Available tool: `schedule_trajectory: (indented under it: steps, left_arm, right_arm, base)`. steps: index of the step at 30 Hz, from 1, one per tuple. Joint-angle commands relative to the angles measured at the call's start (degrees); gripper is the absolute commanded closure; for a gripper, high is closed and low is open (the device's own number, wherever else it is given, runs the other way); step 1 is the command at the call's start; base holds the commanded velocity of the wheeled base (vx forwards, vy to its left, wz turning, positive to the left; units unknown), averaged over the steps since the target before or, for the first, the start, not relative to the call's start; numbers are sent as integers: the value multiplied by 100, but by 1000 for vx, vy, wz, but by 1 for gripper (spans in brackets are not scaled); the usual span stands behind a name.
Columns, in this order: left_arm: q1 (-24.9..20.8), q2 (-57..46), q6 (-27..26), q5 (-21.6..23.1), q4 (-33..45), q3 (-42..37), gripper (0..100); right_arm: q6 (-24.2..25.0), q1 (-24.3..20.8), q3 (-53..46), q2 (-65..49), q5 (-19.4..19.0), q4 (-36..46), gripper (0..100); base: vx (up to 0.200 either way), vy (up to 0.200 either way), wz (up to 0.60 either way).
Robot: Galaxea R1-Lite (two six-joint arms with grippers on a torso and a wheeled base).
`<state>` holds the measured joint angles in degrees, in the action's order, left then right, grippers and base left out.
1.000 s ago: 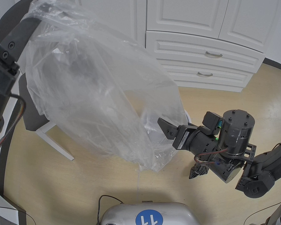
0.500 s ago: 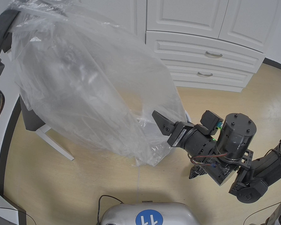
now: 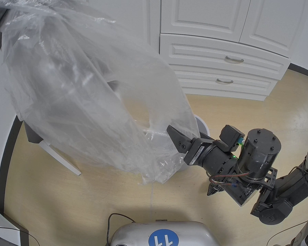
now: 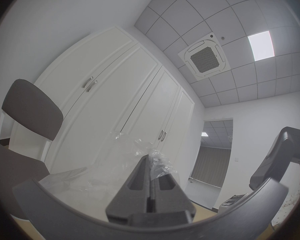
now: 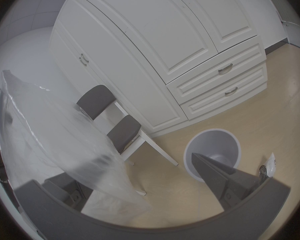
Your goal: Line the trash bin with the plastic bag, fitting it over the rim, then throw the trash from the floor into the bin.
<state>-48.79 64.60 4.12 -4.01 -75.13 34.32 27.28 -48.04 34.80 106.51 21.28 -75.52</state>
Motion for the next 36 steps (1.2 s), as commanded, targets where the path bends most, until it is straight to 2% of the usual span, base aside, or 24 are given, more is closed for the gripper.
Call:
schedule_trajectory:
  steps: [1,14,36]
  left_arm:
    - [1,-17,-8,-3,-2,-4,100]
    - [1,-26,-8,-3,-10,-21,100]
    - [-8,-9,-8,6,-10,-48,100]
  right_arm:
    - [-12,-3,-44,10,-2,20,0]
    - [-364,-3,-237,37,-45,46,0]
    - [-302,-109,-193,63,-54,-15,0]
  base:
    - [0,0,0]
    - [0,0,0]
    - [0,0,0]
